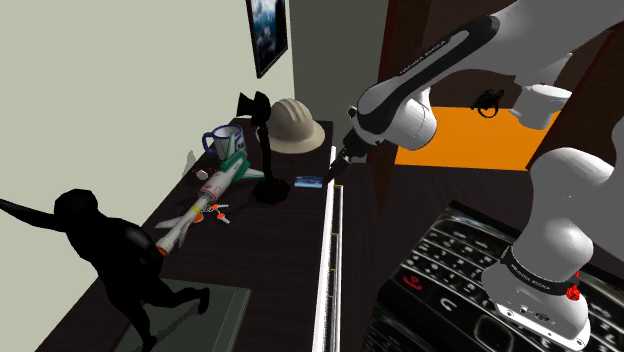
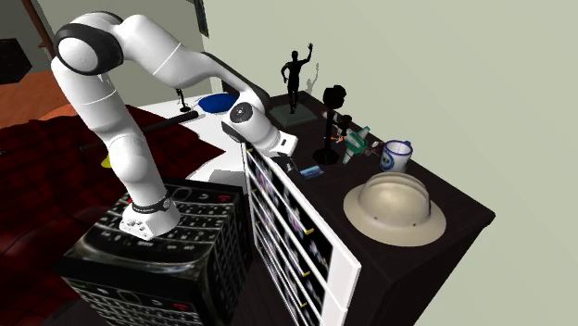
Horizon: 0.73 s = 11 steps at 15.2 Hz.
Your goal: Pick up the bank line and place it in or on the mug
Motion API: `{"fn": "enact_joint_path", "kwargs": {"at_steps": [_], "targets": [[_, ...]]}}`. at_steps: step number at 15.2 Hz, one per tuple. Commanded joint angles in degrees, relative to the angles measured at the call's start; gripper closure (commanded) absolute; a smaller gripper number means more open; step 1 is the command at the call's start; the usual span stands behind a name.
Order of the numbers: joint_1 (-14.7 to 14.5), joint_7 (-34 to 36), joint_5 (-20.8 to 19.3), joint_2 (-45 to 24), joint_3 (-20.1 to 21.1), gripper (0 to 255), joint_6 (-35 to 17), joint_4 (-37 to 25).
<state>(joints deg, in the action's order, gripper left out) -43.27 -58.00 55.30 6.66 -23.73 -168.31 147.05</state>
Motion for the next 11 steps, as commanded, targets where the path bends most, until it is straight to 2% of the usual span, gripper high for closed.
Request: {"fn": "enact_joint_path", "kwargs": {"at_steps": [1, 5, 11], "targets": [[-1.63, -4.49, 5.49, -2.62, -0.76, 0, -0.26, -1.72], [-2.55, -10.84, 13.46, -6.85, -0.77, 0, 0.09, -4.58], [-2.48, -10.84, 13.46, -6.85, -0.71, 0, 0.09, -4.58]]}}
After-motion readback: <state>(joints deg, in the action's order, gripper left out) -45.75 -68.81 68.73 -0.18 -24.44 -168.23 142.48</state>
